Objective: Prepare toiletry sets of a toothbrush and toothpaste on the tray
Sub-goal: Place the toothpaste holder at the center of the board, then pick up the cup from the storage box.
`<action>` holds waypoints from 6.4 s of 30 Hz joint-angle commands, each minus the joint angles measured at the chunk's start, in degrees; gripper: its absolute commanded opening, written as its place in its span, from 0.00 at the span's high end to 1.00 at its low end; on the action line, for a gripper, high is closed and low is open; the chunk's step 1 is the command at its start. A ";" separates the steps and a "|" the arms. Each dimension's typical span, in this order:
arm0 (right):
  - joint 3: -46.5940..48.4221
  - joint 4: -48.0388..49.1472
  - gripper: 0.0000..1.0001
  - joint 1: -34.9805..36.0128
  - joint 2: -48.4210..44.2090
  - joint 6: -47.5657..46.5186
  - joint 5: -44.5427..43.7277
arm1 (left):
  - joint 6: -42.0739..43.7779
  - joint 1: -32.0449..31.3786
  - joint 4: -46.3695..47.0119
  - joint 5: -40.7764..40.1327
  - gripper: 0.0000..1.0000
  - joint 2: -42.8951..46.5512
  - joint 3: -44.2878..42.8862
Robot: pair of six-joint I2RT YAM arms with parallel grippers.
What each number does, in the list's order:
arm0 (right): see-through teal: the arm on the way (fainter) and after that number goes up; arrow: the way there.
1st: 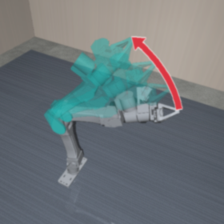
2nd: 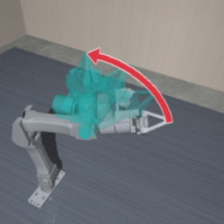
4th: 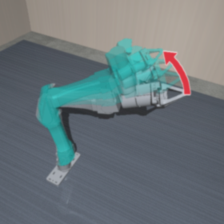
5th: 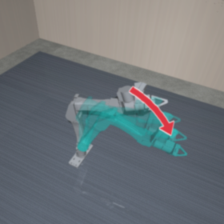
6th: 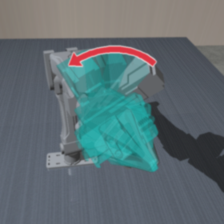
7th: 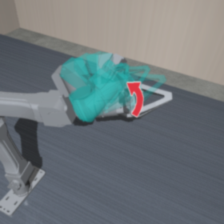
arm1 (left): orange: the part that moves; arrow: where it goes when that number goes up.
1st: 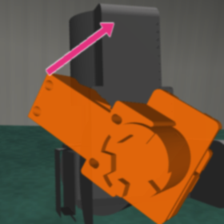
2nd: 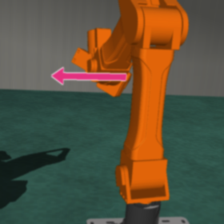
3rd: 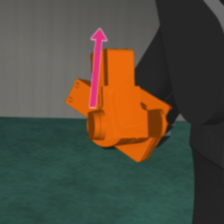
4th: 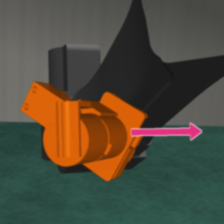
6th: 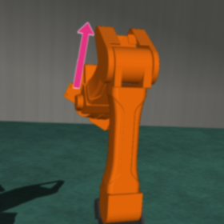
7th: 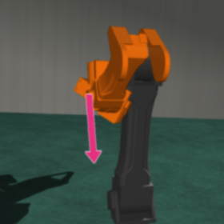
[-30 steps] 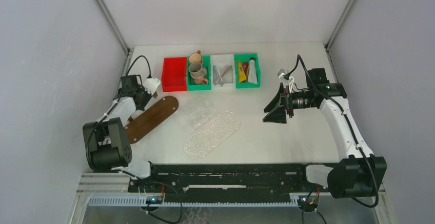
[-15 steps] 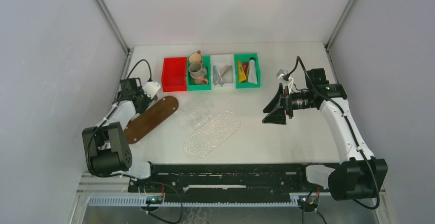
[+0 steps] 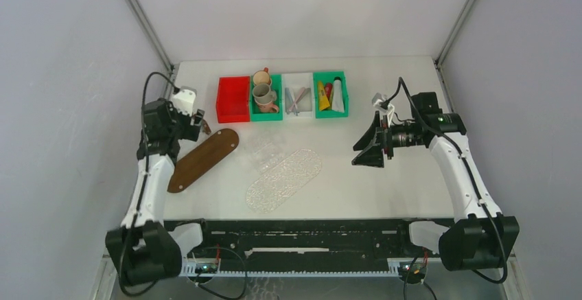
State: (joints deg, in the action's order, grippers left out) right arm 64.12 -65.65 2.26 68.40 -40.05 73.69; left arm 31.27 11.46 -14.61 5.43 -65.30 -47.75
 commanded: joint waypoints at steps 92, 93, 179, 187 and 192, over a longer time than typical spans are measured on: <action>-13.66 22.94 0.20 -12.23 -17.27 8.62 -8.81 | -54.17 -37.59 9.27 4.69 0.01 7.65 -8.63; -13.67 22.93 0.20 -12.20 -17.21 8.59 -9.09 | -53.51 -37.57 8.42 5.21 0.01 5.79 -10.52; -13.74 23.72 0.20 -7.87 -16.19 9.05 -12.87 | -48.47 -24.20 -21.22 -2.14 1.00 -50.64 -62.20; -13.75 23.76 0.20 -7.98 -16.30 8.99 -12.73 | -47.09 -24.19 -21.57 -2.70 1.00 -47.34 -61.37; -13.71 23.64 0.20 -8.15 -16.15 8.92 -12.59 | -47.28 -24.18 -20.97 -2.37 1.00 -45.08 -59.83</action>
State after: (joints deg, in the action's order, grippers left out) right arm 50.30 -43.44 -5.87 52.56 -31.57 60.47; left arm -16.86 -12.78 -37.71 2.81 -116.75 -106.52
